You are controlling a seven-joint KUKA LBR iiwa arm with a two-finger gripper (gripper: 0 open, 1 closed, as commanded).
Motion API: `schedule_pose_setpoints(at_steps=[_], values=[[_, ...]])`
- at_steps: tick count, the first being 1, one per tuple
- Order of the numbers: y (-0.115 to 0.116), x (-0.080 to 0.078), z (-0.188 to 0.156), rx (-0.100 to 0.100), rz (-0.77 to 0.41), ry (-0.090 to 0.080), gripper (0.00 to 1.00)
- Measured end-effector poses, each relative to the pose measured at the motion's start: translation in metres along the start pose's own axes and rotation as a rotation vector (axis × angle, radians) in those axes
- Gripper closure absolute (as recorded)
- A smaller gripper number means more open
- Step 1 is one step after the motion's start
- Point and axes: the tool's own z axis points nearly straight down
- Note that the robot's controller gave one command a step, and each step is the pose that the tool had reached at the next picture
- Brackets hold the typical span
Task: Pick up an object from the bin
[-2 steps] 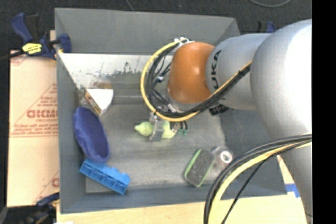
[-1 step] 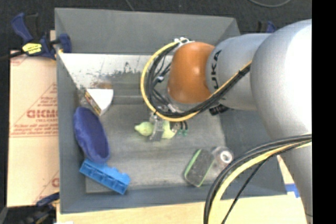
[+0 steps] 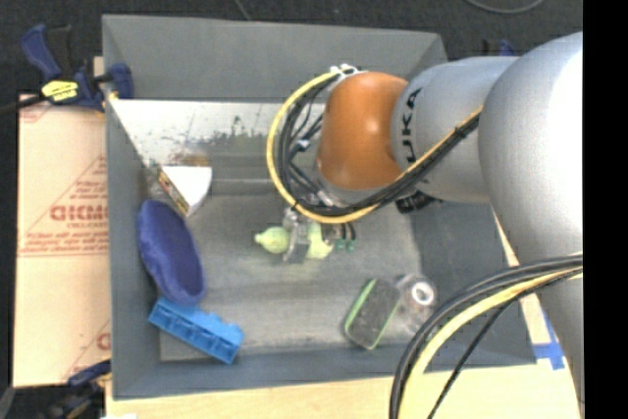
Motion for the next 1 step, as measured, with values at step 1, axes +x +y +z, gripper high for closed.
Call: schedule_pose_setpoints(at_steps=[1], values=[[0.0004, -0.0036, -0.0358, -0.003, 0.001, -0.013, 1.0]])
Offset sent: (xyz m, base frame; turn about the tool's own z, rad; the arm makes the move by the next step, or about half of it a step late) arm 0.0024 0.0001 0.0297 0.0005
